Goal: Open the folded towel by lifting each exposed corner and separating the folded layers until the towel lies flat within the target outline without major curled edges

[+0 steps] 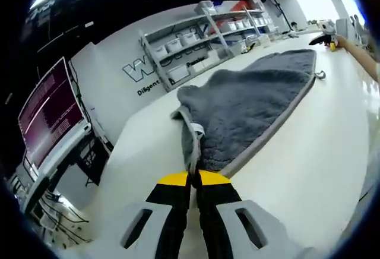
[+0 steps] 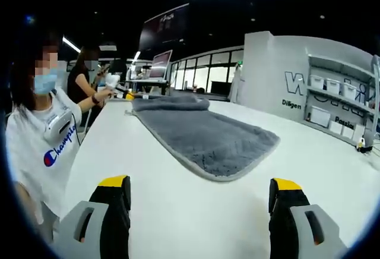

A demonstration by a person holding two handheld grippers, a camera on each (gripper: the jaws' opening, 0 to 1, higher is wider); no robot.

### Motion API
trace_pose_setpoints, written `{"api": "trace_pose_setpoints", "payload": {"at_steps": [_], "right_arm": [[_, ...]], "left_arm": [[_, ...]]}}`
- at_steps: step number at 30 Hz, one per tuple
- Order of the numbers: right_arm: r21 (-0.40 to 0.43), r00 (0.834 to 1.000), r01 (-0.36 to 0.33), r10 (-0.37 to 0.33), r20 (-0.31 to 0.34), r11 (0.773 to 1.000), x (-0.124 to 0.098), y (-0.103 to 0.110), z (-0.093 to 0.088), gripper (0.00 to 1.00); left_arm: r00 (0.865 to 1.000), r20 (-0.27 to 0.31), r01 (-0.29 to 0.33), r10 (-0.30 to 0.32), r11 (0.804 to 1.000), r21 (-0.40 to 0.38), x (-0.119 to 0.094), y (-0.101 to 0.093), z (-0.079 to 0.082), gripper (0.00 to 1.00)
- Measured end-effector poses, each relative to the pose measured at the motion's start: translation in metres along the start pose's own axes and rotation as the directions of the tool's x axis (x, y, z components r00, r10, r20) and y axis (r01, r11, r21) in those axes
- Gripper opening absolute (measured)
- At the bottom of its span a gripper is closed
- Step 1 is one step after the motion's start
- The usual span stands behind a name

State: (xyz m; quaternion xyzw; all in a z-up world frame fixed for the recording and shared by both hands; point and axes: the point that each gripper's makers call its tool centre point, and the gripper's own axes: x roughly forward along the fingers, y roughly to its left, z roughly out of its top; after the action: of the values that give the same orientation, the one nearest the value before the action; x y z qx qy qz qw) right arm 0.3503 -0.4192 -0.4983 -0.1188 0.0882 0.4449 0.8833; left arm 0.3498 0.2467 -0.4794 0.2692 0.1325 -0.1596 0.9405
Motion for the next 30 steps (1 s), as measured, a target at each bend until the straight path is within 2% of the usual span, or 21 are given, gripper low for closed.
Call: {"api": "trace_pose_setpoints", "payload": {"at_steps": [5, 7, 13, 17, 23, 30], "right_arm": [[0.003, 1.000, -0.003, 0.003, 0.007, 1.000, 0.000, 0.001, 0.002, 0.99], [-0.002, 1.000, -0.003, 0.003, 0.004, 1.000, 0.004, 0.010, 0.006, 0.99], [-0.017, 1.000, -0.003, 0.003, -0.007, 1.000, 0.005, 0.013, 0.003, 0.99], [-0.012, 1.000, -0.003, 0.003, -0.002, 1.000, 0.011, 0.024, 0.010, 0.99], [-0.011, 1.000, -0.005, 0.005, 0.002, 1.000, 0.013, 0.029, 0.014, 0.99], [-0.018, 1.000, 0.005, -0.006, -0.004, 1.000, 0.011, 0.023, 0.012, 0.99]], "left_arm": [[1.000, -0.004, -0.022, 0.022, 0.999, 0.047, -0.008, -0.003, -0.001, 0.04], [1.000, -0.005, -0.023, 0.023, 0.998, 0.053, -0.011, -0.005, -0.002, 0.04], [1.000, 0.000, -0.017, 0.017, 0.999, 0.040, -0.021, -0.007, -0.004, 0.04], [1.000, 0.006, -0.016, 0.016, 0.999, 0.028, -0.027, -0.010, -0.006, 0.04], [0.999, 0.020, -0.028, 0.027, 0.999, 0.022, -0.037, -0.014, -0.006, 0.04], [0.999, 0.029, -0.032, 0.032, 0.999, 0.013, -0.046, -0.020, -0.007, 0.04]]}}
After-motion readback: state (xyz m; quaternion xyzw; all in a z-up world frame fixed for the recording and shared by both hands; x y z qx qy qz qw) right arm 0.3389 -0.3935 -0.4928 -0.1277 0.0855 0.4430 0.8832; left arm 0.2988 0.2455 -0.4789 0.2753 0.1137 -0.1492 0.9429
